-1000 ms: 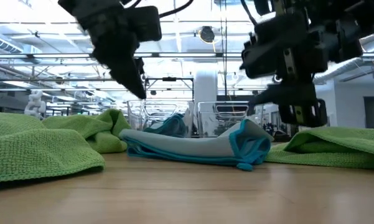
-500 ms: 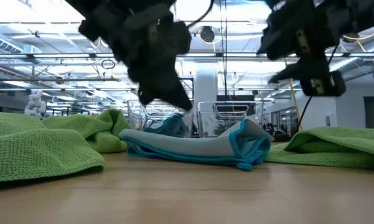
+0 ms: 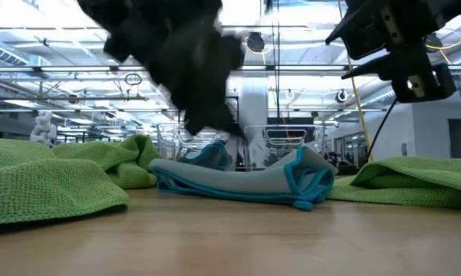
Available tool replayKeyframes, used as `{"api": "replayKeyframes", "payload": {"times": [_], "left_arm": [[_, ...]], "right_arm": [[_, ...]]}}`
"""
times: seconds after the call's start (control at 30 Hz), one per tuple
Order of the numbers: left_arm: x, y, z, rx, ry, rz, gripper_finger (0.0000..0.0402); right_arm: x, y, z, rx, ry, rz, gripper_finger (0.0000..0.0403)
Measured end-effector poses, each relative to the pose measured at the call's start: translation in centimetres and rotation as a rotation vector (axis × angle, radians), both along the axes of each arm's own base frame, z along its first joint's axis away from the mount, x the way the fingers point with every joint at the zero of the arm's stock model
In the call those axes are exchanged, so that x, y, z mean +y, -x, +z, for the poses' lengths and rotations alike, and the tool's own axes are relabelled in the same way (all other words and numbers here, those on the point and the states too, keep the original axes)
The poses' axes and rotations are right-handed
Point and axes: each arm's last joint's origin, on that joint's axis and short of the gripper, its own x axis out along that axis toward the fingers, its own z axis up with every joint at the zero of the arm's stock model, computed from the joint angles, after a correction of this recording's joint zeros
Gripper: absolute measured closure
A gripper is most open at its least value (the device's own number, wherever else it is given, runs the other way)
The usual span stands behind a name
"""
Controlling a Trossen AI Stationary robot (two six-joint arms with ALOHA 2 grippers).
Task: Fold microfiber towels
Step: Fold the blue microfiber towel
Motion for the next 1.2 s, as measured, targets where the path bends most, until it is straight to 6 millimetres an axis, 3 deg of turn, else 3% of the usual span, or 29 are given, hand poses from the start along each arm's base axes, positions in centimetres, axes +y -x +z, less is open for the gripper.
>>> {"api": "replayKeyframes", "payload": {"times": [0.17,0.4,0.57,0.77,0.87,1.0,1.2], "left_arm": [[-1.2,-0.1,1.6,-0.139,-0.054,-0.036,0.0392],[-1.4,-1.7,-2.3,-0.155,-0.043,-0.065,0.0398],[-2.0,-1.8,-3.8,-0.127,-0.039,-0.081,0.0393],[-1.0,-1.9,-6.1,-0.048,-0.024,-0.065,0.0392],[-0.6,-1.9,-6.3,-0.014,0.005,-0.067,0.0385],[0.1,-1.3,-4.8,0.024,0.069,-0.109,0.0397],[0.8,0.6,1.2,0.014,0.057,-0.105,0.0387]], "right_arm": [[0.5,0.2,0.0,0.000,-0.026,-0.033,0.0225],[0.7,0.2,-0.6,0.043,-0.075,-0.067,0.0225],[0.8,0.3,-0.7,0.058,-0.080,-0.065,0.0225],[0.6,0.7,-1.6,0.089,-0.077,-0.051,0.0225],[0.5,0.9,-2.1,0.098,-0.080,-0.043,0.0225],[0.3,1.1,-2.5,0.062,-0.151,-0.135,0.0225],[1.1,0.2,-1.4,-0.040,-0.228,-0.216,0.0213]]}}
